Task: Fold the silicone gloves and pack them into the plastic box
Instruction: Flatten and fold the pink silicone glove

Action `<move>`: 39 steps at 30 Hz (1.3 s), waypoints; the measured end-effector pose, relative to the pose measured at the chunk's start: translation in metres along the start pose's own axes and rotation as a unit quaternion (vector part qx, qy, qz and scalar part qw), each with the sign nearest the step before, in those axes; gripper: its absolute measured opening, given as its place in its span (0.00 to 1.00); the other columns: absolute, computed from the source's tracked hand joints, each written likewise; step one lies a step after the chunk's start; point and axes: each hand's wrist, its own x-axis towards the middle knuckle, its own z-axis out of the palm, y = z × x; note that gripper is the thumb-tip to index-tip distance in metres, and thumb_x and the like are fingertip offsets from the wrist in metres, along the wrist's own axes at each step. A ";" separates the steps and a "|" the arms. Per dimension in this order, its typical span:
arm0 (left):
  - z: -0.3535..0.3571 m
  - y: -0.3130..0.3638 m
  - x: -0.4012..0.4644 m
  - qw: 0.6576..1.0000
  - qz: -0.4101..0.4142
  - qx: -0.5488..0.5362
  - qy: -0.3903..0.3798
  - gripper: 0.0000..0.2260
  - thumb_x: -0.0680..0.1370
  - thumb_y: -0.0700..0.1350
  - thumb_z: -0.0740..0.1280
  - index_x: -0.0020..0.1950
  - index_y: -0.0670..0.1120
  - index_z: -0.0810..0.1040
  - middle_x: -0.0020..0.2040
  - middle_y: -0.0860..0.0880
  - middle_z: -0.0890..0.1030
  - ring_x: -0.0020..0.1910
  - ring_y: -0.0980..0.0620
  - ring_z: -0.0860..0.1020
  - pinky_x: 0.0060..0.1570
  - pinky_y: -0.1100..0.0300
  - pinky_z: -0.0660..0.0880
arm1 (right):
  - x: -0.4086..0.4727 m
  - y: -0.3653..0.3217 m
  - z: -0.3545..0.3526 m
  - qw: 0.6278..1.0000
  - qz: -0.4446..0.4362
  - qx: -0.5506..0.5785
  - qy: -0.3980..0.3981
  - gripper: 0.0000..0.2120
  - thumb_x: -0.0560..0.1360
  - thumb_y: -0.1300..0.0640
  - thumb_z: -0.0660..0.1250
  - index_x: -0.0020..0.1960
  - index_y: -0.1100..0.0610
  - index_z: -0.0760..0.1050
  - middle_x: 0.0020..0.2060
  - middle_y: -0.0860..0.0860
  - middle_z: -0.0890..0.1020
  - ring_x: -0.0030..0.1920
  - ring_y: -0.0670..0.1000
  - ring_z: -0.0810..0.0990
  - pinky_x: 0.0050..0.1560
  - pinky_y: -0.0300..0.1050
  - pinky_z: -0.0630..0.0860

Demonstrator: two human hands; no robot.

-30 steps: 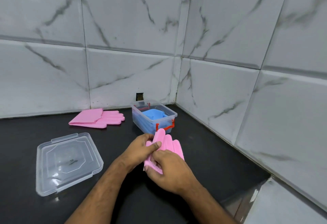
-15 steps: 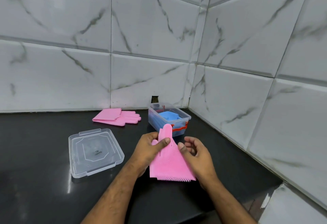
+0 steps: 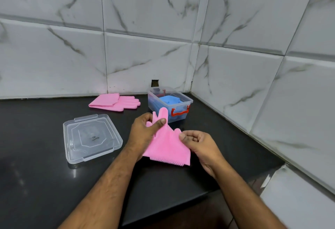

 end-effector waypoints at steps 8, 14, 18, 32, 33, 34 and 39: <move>0.001 -0.011 0.003 0.986 0.037 0.149 0.071 0.15 0.78 0.53 0.75 0.58 0.46 0.77 0.53 0.49 0.79 0.51 0.52 0.78 0.50 0.58 0.75 | -0.003 0.010 0.008 0.974 -0.077 -0.205 0.049 0.03 0.78 0.52 0.73 0.49 0.49 0.81 0.39 0.45 0.82 0.38 0.44 0.77 0.38 0.40 0.74; 0.005 -0.006 -0.001 0.997 -0.030 0.061 0.036 0.16 0.80 0.58 0.69 0.61 0.49 0.78 0.60 0.50 0.81 0.61 0.51 0.79 0.65 0.47 0.77 | -0.005 0.009 0.005 0.986 -0.135 -0.075 0.065 0.04 0.83 0.50 0.66 0.52 0.49 0.79 0.43 0.45 0.85 0.42 0.42 0.81 0.41 0.37 0.76; 0.004 0.000 -0.006 0.999 -0.046 0.007 -0.024 0.24 0.74 0.67 0.70 0.61 0.52 0.79 0.59 0.53 0.83 0.62 0.50 0.81 0.67 0.49 0.75 | -0.010 0.007 0.006 0.979 -0.189 -0.015 0.075 0.10 0.83 0.43 0.63 0.52 0.49 0.76 0.43 0.45 0.83 0.41 0.42 0.79 0.39 0.37 0.76; 0.018 0.012 -0.019 0.952 -0.074 -0.039 -0.294 0.18 0.76 0.47 0.78 0.64 0.46 0.82 0.58 0.43 0.86 0.59 0.41 0.85 0.64 0.40 0.79 | -0.019 -0.005 0.012 0.988 -0.152 -0.006 0.013 0.18 0.77 0.44 0.71 0.62 0.53 0.80 0.54 0.54 0.86 0.54 0.56 0.86 0.50 0.49 0.82; 0.017 0.013 -0.018 0.959 -0.070 -0.045 -0.271 0.16 0.76 0.48 0.77 0.63 0.47 0.83 0.57 0.43 0.87 0.58 0.41 0.85 0.62 0.40 0.80 | -0.019 -0.005 0.012 0.988 -0.155 0.001 0.008 0.19 0.78 0.44 0.69 0.64 0.53 0.79 0.56 0.54 0.86 0.54 0.55 0.86 0.49 0.47 0.82; 0.017 0.014 -0.018 0.965 -0.065 -0.060 -0.245 0.15 0.77 0.48 0.76 0.62 0.48 0.84 0.56 0.43 0.87 0.57 0.41 0.85 0.60 0.41 0.81 | -0.020 -0.004 0.011 0.987 -0.159 0.007 0.005 0.19 0.80 0.45 0.68 0.66 0.54 0.78 0.57 0.53 0.86 0.55 0.53 0.86 0.50 0.45 0.82; 0.013 0.026 -0.013 0.955 -0.032 -0.284 -0.082 0.10 0.77 0.47 0.73 0.58 0.50 0.85 0.56 0.41 0.87 0.58 0.42 0.84 0.58 0.42 0.81 | -0.018 0.001 0.015 0.986 -0.145 -0.075 -0.021 0.21 0.77 0.39 0.68 0.63 0.52 0.77 0.55 0.48 0.86 0.56 0.47 0.84 0.55 0.41 0.79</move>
